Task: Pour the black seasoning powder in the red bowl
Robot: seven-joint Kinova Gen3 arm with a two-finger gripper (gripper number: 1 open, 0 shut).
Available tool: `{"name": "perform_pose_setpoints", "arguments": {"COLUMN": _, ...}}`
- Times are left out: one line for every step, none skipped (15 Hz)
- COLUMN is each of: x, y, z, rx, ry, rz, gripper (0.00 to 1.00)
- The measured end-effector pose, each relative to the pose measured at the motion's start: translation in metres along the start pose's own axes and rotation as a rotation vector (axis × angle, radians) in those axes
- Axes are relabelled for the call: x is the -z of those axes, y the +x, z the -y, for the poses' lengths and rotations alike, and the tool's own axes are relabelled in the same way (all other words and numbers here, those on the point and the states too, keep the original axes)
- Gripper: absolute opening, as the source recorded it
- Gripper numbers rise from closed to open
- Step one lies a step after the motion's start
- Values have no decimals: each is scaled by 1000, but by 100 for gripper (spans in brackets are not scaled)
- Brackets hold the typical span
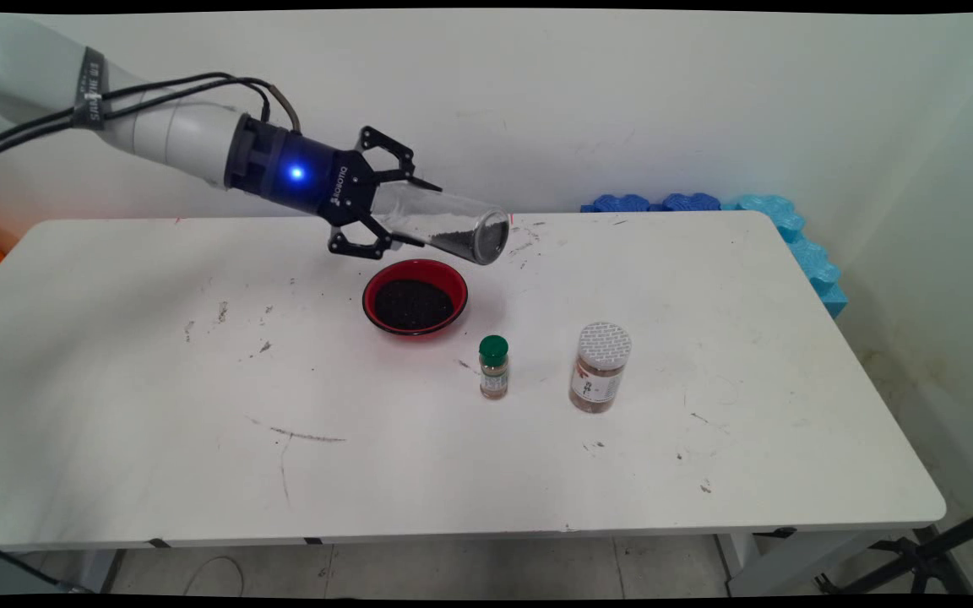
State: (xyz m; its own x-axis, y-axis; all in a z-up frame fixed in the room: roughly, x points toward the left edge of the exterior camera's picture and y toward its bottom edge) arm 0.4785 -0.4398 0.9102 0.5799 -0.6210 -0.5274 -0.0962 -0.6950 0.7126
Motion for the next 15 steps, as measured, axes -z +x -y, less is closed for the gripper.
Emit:
{"name": "perform_pose_setpoints", "arguments": {"x": -2, "y": 0, "z": 1, "rx": 18, "ry": -3, "rz": 0, "gripper": 0}}
{"name": "perform_pose_setpoints", "arguments": {"x": -3, "y": 0, "z": 2, "rx": 30, "ry": -5, "rz": -1, "gripper": 0}}
{"name": "perform_pose_setpoints", "arguments": {"x": -5, "y": 0, "z": 3, "rx": 47, "ry": -8, "rz": -1, "gripper": 0}}
{"name": "perform_pose_setpoints", "arguments": {"x": -7, "y": 0, "z": 4, "rx": 66, "ry": -12, "rz": -2, "gripper": 0}}
{"name": "perform_pose_setpoints", "arguments": {"x": -9, "y": 0, "z": 5, "rx": 86, "ry": -17, "rz": -4, "gripper": 0}}
{"name": "perform_pose_setpoints", "arguments": {"x": -10, "y": 1, "z": 6, "rx": 102, "ry": -21, "rz": -5, "gripper": 0}}
{"name": "perform_pose_setpoints", "arguments": {"x": -12, "y": 1, "z": 7, "rx": 120, "ry": -26, "rz": -6, "gripper": 0}}
{"name": "perform_pose_setpoints", "arguments": {"x": -14, "y": 1, "z": 7, "rx": 137, "ry": -30, "rz": -7, "gripper": 0}}
{"name": "perform_pose_setpoints", "arguments": {"x": -15, "y": 2, "z": 8, "rx": 150, "ry": -34, "rz": -7, "gripper": 0}}
{"name": "perform_pose_setpoints", "arguments": {"x": -17, "y": 2, "z": 10, "rx": 166, "ry": -38, "rz": -7, "gripper": 0}}
{"name": "perform_pose_setpoints", "arguments": {"x": -18, "y": 2, "z": 11, "rx": 180, "ry": -41, "rz": -8, "gripper": 0}}
{"name": "perform_pose_setpoints", "arguments": {"x": -20, "y": 3, "z": 12, "rx": 192, "ry": -44, "rz": -8, "gripper": 0}}
{"name": "perform_pose_setpoints", "arguments": {"x": -21, "y": 3, "z": 14, "rx": 203, "ry": -46, "rz": -9, "gripper": 0}}
{"name": "perform_pose_setpoints", "arguments": {"x": -23, "y": 4, "z": 15, "rx": 215, "ry": -50, "rz": -10, "gripper": 0}}
{"name": "perform_pose_setpoints", "arguments": {"x": -24, "y": 4, "z": 16, "rx": 224, "ry": -52, "rz": -11, "gripper": 0}}
